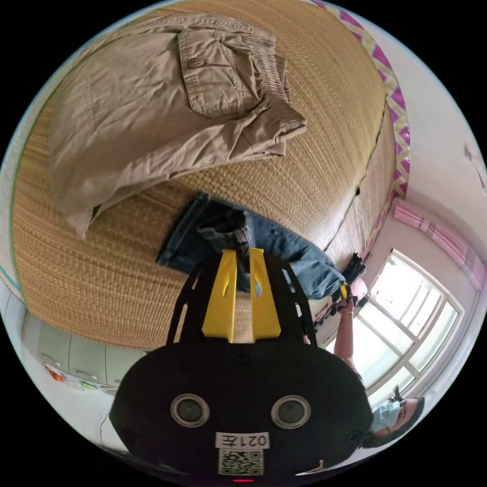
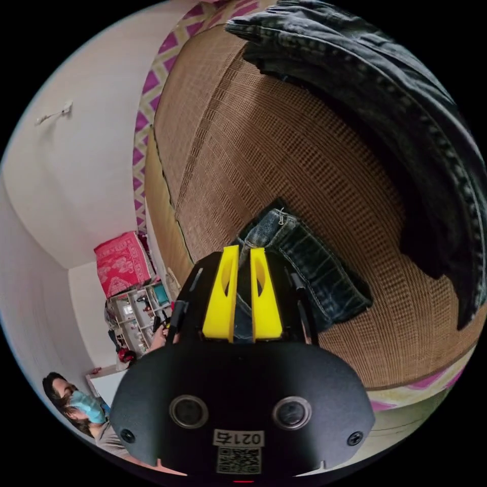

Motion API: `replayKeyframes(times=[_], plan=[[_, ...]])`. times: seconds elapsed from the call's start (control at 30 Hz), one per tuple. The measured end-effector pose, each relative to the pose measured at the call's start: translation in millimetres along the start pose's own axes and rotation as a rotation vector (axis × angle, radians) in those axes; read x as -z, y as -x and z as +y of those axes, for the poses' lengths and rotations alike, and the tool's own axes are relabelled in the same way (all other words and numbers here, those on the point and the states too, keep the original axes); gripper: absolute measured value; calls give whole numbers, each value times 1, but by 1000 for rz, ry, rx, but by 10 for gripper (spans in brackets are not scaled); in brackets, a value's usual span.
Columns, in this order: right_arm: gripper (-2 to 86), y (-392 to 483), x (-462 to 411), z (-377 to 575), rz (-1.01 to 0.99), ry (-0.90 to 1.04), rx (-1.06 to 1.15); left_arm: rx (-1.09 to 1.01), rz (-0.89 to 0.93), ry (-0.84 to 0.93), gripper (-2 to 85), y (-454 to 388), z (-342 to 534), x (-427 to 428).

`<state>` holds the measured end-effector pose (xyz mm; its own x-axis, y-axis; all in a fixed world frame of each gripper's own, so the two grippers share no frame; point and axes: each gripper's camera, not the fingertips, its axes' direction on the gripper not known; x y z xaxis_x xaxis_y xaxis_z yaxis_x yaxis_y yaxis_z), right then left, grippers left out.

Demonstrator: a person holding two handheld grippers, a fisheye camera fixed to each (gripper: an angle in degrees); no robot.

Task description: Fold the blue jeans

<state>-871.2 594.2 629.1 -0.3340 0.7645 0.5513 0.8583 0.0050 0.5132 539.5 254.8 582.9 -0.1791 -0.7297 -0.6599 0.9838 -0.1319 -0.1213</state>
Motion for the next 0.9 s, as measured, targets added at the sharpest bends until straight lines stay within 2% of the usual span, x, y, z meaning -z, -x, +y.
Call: replayKeyframes(times=[0.1,0.17,0.27,0.4,0.53,0.6,0.7,0.77,0.9], plan=[[49,0,2,-4,-69,-76,6,18,-13,-54,54,7,-36,-11],[48,-1,7,-4,-57,-76,18,28,-17,-166,55,25,-41,-1],[43,-4,17,6,-67,-49,47,-14,89,-300,62,48,-24,6],[22,-3,26,33,-102,-37,70,-42,120,-239,97,72,-7,-33],[12,3,23,56,-126,-21,76,-13,211,-315,110,103,0,-88],[8,6,18,68,-160,-15,60,-37,243,-393,105,107,-5,-102],[5,11,11,81,-181,-7,44,-51,241,-401,84,107,-30,-126],[3,14,8,88,-187,1,33,-45,301,-381,6,106,-44,-137],[-2,24,6,100,-224,17,45,-60,313,-453,-7,86,-18,-114]])
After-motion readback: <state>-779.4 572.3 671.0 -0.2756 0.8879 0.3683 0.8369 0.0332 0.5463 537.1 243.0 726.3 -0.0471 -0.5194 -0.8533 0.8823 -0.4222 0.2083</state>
